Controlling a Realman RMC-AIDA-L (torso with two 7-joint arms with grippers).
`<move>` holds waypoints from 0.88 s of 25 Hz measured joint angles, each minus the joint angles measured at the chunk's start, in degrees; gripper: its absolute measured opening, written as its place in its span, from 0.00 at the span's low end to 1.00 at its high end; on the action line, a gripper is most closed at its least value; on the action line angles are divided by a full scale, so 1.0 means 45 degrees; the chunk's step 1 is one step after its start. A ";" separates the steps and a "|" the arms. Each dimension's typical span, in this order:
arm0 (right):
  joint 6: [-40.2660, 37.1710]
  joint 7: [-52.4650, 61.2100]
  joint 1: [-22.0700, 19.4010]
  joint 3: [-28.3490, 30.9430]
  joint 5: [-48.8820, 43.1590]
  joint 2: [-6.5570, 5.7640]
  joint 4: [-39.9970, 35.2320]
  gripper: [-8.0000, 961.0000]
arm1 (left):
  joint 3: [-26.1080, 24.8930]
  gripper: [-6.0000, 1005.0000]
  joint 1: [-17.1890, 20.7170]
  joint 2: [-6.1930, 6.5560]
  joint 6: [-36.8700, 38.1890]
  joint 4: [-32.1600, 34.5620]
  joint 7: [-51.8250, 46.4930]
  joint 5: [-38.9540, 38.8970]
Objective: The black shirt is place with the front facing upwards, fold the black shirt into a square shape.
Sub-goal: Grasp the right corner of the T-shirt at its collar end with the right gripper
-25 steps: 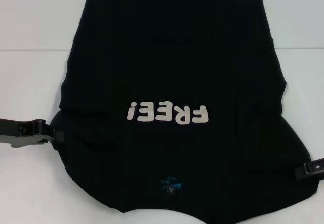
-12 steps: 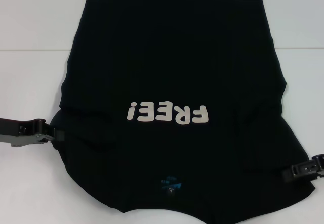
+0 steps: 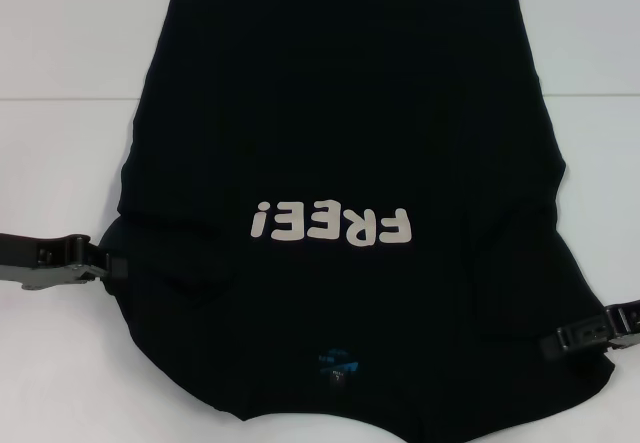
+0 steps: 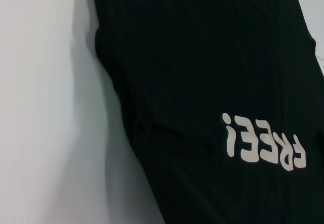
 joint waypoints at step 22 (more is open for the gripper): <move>0.0036 -0.0099 -0.0005 -0.0239 -0.0085 -0.0071 0.0023 0.27 | 0.0030 0.10 -0.0011 0.0000 -0.0068 -0.0060 0.0039 -0.0012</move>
